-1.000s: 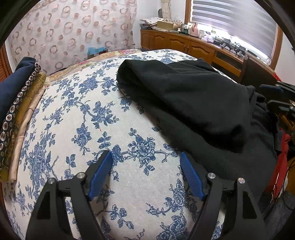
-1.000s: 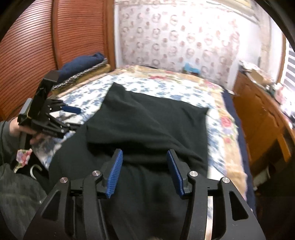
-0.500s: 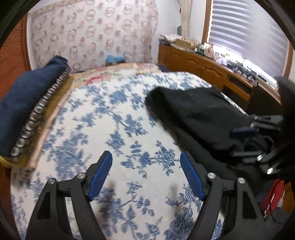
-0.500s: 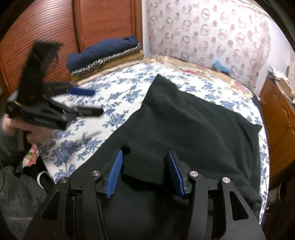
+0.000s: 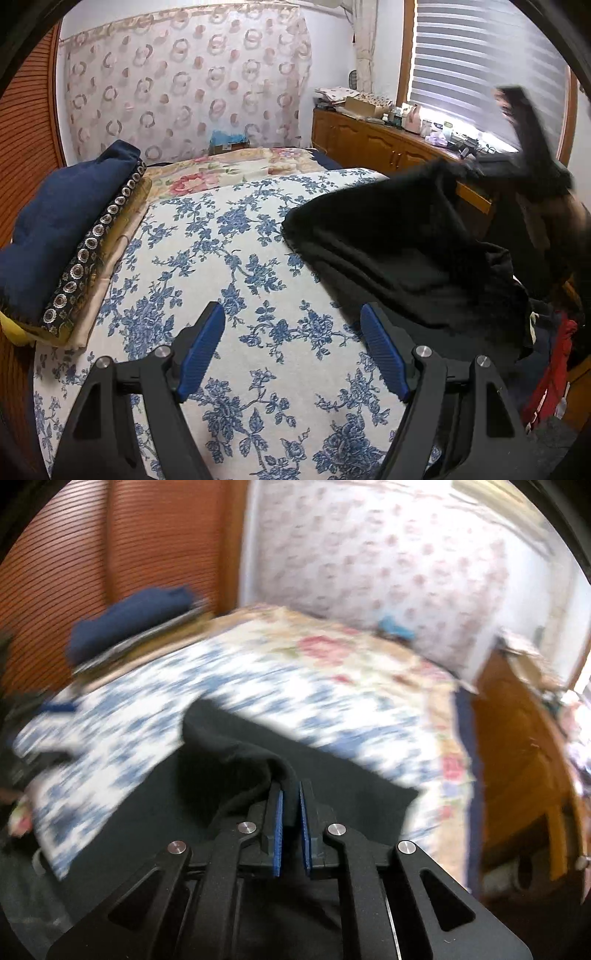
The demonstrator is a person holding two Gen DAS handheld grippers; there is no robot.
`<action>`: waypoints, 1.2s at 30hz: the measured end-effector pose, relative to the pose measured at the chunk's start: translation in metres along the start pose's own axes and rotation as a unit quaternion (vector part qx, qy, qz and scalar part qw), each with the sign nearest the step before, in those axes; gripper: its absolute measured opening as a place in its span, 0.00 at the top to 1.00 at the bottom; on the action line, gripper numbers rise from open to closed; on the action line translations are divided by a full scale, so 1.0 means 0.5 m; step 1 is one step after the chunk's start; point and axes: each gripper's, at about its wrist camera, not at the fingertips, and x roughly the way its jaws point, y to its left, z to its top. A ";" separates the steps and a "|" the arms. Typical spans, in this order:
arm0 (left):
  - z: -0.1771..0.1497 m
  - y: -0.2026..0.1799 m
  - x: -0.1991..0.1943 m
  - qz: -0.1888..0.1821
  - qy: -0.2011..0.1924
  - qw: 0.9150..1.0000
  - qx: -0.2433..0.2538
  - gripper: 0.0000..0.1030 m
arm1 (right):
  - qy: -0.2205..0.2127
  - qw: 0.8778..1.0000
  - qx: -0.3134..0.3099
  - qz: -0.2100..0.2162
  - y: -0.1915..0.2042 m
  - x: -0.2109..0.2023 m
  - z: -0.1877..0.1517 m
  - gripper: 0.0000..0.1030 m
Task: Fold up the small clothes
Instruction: 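Grasp the shirt edge with the right gripper again, fold it, release, then grasp the folded black shirt edge with the right gripper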
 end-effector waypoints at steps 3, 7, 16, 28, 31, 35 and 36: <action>0.001 -0.002 0.005 -0.003 0.003 1.000 -0.001 0.26 | 0.022 0.999 0.031 -0.026 -0.078 0.051 0.025 0.95; 0.007 -0.006 0.016 -0.004 0.009 1.000 0.004 0.26 | 0.063 0.996 0.045 -0.050 -0.129 0.130 0.027 0.95; 0.068 -0.008 0.085 -0.011 0.029 0.999 0.024 0.25 | 0.073 0.989 0.073 -0.110 -0.185 0.159 0.006 0.64; 0.153 -0.007 0.261 -0.018 0.094 0.995 0.011 0.26 | 0.068 0.992 0.105 0.023 -0.175 0.171 -0.044 0.31; 0.167 -0.006 0.289 -0.011 0.101 0.995 0.012 0.26 | 0.078 0.990 0.110 0.034 -0.177 0.201 -0.056 0.31; 0.177 0.002 0.312 -0.018 0.106 0.994 0.003 0.26 | 0.082 0.989 0.111 0.049 -0.181 0.218 -0.067 0.31; 0.179 0.005 0.318 -0.020 0.108 0.994 0.000 0.26 | 0.078 0.989 0.115 0.054 -0.183 0.219 -0.070 0.31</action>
